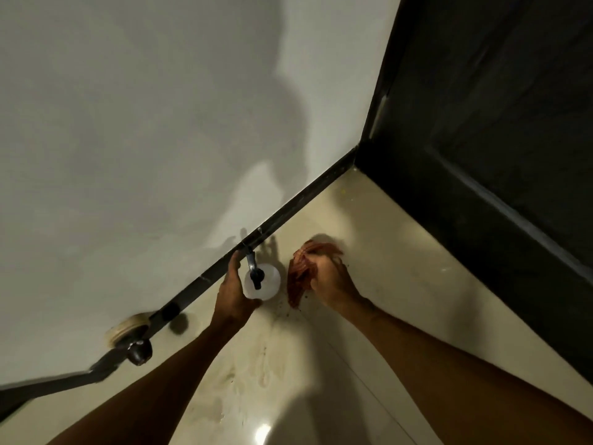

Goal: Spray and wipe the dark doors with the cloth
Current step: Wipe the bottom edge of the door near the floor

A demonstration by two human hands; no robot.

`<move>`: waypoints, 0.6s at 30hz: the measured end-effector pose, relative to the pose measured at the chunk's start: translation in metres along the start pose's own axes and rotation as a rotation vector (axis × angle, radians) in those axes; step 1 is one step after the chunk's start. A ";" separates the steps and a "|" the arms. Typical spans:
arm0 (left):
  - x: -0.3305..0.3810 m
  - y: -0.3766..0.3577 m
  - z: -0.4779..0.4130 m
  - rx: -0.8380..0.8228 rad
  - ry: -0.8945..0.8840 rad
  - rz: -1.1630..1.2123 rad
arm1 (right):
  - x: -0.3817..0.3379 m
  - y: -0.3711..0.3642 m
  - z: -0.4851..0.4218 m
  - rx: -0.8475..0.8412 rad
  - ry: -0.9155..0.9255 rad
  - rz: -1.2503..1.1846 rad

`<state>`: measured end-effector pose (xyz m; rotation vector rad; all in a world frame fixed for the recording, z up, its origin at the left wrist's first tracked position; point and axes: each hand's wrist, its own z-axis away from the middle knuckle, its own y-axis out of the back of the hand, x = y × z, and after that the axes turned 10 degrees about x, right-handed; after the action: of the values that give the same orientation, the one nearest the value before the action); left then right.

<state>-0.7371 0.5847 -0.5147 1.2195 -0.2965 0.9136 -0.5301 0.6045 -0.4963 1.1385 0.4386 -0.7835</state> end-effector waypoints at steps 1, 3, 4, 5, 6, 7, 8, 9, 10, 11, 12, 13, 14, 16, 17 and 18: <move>0.010 0.010 0.008 -0.003 -0.016 -0.028 | -0.009 0.012 0.010 -0.011 0.016 0.008; 0.031 0.034 0.027 -0.012 -0.046 -0.066 | -0.030 0.038 0.033 -0.001 0.035 -0.023; 0.041 0.046 0.036 -0.019 -0.059 -0.068 | -0.043 0.053 0.048 -0.008 0.031 -0.037; 0.060 0.064 0.047 -0.022 -0.077 -0.064 | -0.061 0.075 0.064 -0.013 0.034 -0.048; 0.076 0.079 0.056 -0.019 -0.102 -0.074 | -0.074 0.091 0.079 -0.024 0.046 -0.051; 0.092 0.093 0.064 -0.022 -0.128 -0.091 | -0.087 0.105 0.092 -0.035 0.037 -0.058; 0.119 0.112 0.073 -0.030 -0.163 -0.097 | -0.104 0.131 0.108 -0.019 0.030 -0.075; 0.146 0.129 0.082 -0.030 -0.192 -0.097 | -0.120 0.153 0.122 -0.002 0.020 -0.080; 0.170 0.144 0.092 -0.027 -0.215 -0.091 | -0.134 0.173 0.137 0.030 0.023 -0.077; 0.206 0.165 0.107 -0.035 -0.241 -0.071 | -0.156 0.206 0.156 0.060 0.025 -0.065; 0.239 0.184 0.120 -0.034 -0.274 -0.048 | -0.176 0.235 0.173 0.093 0.021 -0.054; 0.277 0.206 0.137 -0.033 -0.320 -0.039 | -0.198 0.270 0.194 0.140 0.023 -0.044; 0.315 0.226 0.155 -0.033 -0.373 -0.024 | -0.219 0.303 0.214 0.181 0.034 -0.019; 0.383 0.262 0.186 -0.057 -0.464 -0.009 | -0.257 0.361 0.249 0.277 0.080 0.022; 0.418 0.280 0.202 -0.075 -0.505 -0.001 | -0.275 0.391 0.266 0.325 0.086 0.031; 0.456 0.300 0.221 -0.082 -0.544 0.009 | -0.294 0.425 0.288 0.382 0.078 0.027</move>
<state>-0.6147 0.6039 0.0608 1.3761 -0.7653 0.5559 -0.4293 0.5208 0.0807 1.5320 0.3446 -0.8218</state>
